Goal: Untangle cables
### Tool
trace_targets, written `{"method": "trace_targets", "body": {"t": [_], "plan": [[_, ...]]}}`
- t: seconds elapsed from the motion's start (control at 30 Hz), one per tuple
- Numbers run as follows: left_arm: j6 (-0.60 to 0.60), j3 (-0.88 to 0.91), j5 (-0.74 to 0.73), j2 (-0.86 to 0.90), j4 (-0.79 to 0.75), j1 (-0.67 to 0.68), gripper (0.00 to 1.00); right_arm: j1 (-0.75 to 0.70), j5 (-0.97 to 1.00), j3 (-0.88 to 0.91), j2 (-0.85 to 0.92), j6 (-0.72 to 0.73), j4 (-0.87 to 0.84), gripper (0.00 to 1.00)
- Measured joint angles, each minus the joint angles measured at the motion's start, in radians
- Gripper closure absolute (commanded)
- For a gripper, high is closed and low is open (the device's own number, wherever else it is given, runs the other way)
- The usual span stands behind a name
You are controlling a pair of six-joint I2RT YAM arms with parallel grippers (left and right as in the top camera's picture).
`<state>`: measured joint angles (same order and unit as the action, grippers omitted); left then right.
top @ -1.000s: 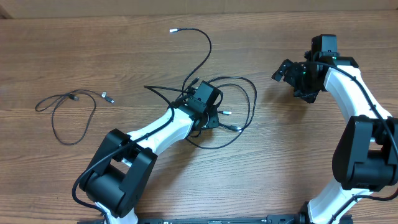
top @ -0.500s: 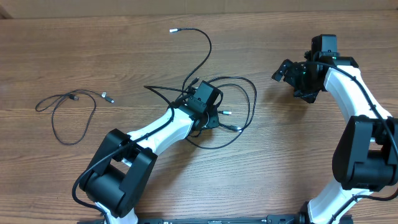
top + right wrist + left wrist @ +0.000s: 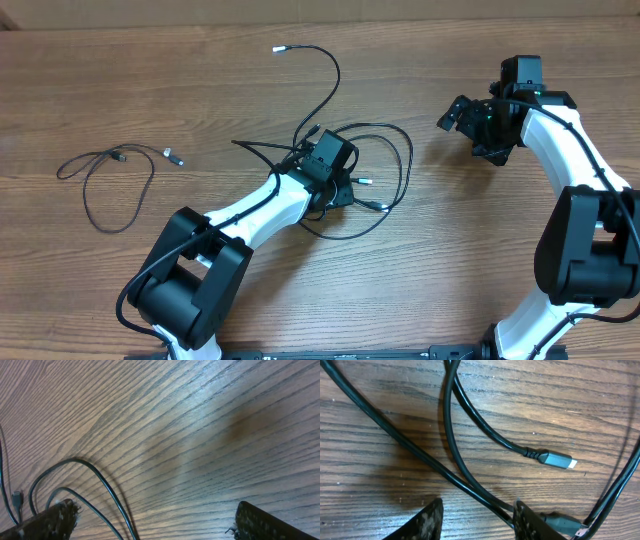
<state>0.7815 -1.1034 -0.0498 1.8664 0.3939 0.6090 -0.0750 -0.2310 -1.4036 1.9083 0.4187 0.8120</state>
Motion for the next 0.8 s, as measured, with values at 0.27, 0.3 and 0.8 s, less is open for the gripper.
{"method": "trace_targets", "body": {"t": [0.27, 0.3, 0.8], "plan": [[0.003, 0.0, -0.018, 0.0, 0.0, 0.0, 0.57, 0.0, 0.0, 0.0, 0.0, 0.0, 0.0, 0.0], [0.003, 0.0, -0.019, 0.0, 0.0, 0.0, 0.58, 0.0, 0.001, 0.0, 0.0, 0.0, 0.0, 0.0], [0.053, -0.002, -0.022, 0.028, -0.026, 0.0, 0.58, 0.0, 0.0, 0.0, 0.0, 0.0, 0.0, 0.0]]}}
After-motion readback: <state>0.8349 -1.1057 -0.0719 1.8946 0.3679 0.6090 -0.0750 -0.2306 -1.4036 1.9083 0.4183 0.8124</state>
